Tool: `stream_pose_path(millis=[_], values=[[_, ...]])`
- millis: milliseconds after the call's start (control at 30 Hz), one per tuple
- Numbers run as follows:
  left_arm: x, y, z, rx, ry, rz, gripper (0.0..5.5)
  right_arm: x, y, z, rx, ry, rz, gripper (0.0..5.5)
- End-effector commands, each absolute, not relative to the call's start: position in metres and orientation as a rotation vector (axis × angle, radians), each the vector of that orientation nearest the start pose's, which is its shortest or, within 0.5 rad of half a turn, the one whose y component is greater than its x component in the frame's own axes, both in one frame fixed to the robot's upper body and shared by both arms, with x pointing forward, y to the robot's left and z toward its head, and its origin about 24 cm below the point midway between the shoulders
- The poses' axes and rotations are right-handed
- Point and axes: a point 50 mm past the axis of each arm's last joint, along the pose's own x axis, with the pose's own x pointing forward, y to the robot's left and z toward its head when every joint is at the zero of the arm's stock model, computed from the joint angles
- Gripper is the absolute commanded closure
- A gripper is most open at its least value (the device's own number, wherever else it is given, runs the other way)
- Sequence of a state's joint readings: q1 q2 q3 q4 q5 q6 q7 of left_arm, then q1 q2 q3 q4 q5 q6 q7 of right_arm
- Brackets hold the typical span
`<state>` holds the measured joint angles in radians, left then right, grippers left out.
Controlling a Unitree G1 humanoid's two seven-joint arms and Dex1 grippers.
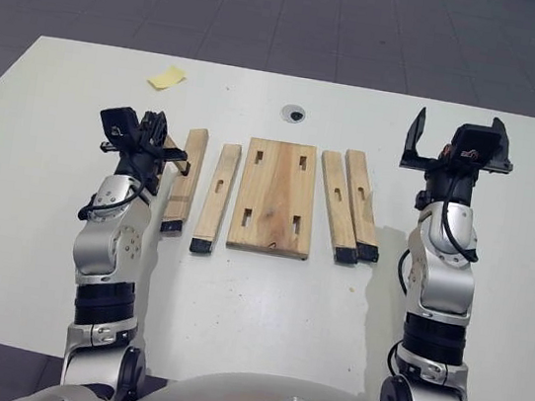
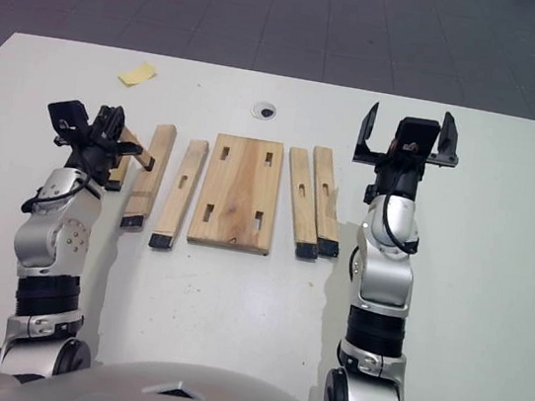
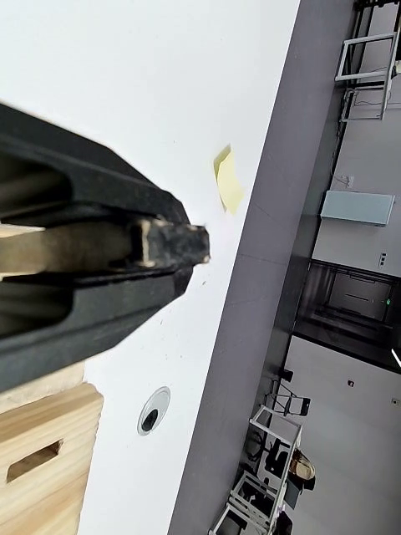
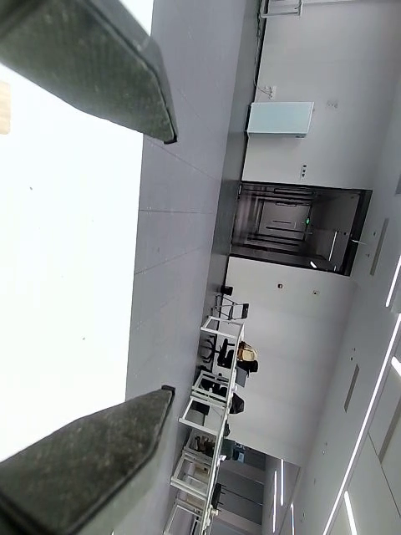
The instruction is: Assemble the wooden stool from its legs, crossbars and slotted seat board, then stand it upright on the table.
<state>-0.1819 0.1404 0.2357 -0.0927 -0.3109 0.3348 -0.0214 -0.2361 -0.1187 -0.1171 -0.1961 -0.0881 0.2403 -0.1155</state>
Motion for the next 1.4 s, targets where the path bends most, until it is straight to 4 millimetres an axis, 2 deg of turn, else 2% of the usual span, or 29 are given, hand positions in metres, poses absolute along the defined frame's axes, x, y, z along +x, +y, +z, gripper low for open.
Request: stream_pose_path(millis=[33,133,300,533,733,933,967,1267,1400], values=[[0.261,0.210,0.035,-0.143,0.263,0.118,5.07,0.287,-0.187,0.134,-0.174,-0.199,-0.207,0.10],[0.249,0.209,0.021,-0.107,0.320,0.098,5.07,0.287,-0.186,0.135,-0.176,-0.200,-0.203,0.10],[0.222,0.219,-0.005,-0.066,0.431,0.123,5.07,0.285,-0.185,0.137,-0.180,-0.201,-0.197,0.10],[0.193,0.226,-0.050,-0.056,0.689,0.193,5.07,0.287,-0.185,0.139,-0.183,-0.193,-0.185,0.10],[0.228,0.210,-0.030,-0.095,0.592,0.133,5.07,0.293,-0.184,0.144,-0.185,-0.212,-0.171,0.10],[0.249,0.200,-0.012,-0.118,0.485,0.088,5.07,0.300,-0.182,0.147,-0.186,-0.227,-0.157,0.10],[0.252,0.199,-0.009,-0.121,0.460,0.081,4.70,0.301,-0.182,0.147,-0.187,-0.229,-0.156,0.10],[0.271,0.196,0.013,-0.128,0.303,0.073,3.21,0.309,-0.184,0.151,-0.193,-0.251,-0.147,0.10],[0.278,0.199,0.038,-0.095,0.164,0.064,2.55,0.311,-0.185,0.151,-0.197,-0.253,-0.147,0.10]])
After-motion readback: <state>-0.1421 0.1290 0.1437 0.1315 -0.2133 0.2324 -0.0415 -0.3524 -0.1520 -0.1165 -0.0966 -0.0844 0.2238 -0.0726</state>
